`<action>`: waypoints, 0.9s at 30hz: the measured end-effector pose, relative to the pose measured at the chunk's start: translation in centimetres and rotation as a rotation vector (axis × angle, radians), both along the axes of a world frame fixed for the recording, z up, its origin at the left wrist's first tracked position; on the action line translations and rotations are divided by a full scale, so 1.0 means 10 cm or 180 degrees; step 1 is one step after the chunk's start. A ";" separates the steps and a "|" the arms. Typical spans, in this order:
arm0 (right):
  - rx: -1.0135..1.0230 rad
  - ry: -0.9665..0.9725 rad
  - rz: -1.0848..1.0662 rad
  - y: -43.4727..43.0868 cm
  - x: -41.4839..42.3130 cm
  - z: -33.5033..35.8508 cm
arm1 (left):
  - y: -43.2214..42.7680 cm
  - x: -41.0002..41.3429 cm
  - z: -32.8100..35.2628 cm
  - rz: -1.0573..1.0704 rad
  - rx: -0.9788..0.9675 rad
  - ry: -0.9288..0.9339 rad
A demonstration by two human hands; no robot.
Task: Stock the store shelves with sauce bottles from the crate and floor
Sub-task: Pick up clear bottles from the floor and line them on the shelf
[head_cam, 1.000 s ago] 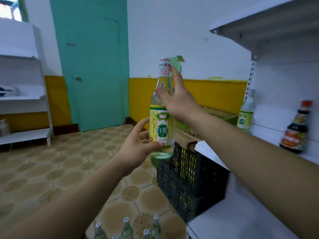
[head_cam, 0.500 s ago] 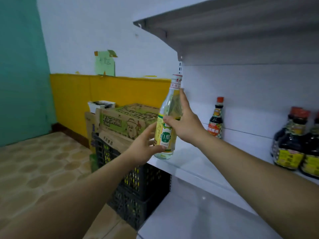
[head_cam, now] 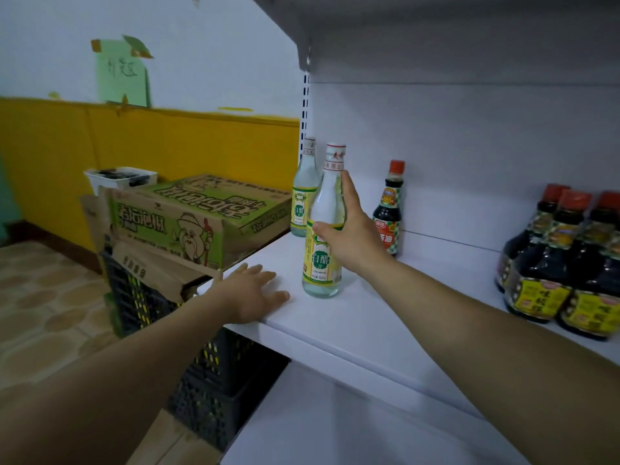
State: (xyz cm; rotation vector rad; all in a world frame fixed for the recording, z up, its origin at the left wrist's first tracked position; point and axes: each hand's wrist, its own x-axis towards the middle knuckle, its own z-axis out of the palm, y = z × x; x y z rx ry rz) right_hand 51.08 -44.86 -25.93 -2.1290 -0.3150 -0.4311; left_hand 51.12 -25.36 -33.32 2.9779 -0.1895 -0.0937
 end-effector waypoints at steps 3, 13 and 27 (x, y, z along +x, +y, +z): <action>-0.0005 -0.0011 -0.0037 0.03 0.23 -0.03 | -0.01 0.06 0.00 -0.0055 0.0057 0.0087; -0.0315 -0.0152 -0.0527 0.15 1.04 -0.18 | 0.02 0.06 -0.10 -0.0085 0.0044 -0.0112; -0.0295 -0.0261 -0.0848 0.09 1.81 -0.27 | 0.04 0.09 -0.13 -0.0021 -0.0198 -0.0206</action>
